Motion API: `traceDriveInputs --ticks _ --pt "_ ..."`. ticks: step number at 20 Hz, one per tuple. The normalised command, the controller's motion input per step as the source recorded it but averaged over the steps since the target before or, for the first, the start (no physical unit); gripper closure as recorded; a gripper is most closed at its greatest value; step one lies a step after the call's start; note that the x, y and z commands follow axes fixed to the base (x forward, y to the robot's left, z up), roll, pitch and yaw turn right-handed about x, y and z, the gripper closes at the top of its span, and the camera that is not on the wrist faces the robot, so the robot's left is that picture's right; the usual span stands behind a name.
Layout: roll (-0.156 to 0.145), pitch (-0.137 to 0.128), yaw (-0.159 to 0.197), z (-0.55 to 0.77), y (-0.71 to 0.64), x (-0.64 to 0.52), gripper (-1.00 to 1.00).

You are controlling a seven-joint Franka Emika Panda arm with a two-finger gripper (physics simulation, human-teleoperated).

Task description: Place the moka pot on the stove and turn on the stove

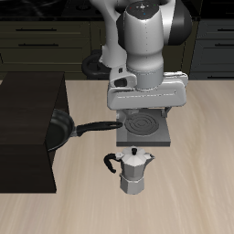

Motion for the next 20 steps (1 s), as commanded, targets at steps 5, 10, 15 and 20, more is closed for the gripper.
traceDriveInputs --ticks 5,10,15,20 --pt "-0.028 -0.007 -0.009 -0.06 -0.08 0.18 -1.0" --pt "0.015 0.0 -0.012 -0.08 -0.11 0.05 -1.0" --pt "-0.012 -0.001 -0.002 -0.12 -0.14 -0.03 -1.0" --pt "0.002 -0.019 0.004 -0.06 -0.15 -0.04 -1.0"
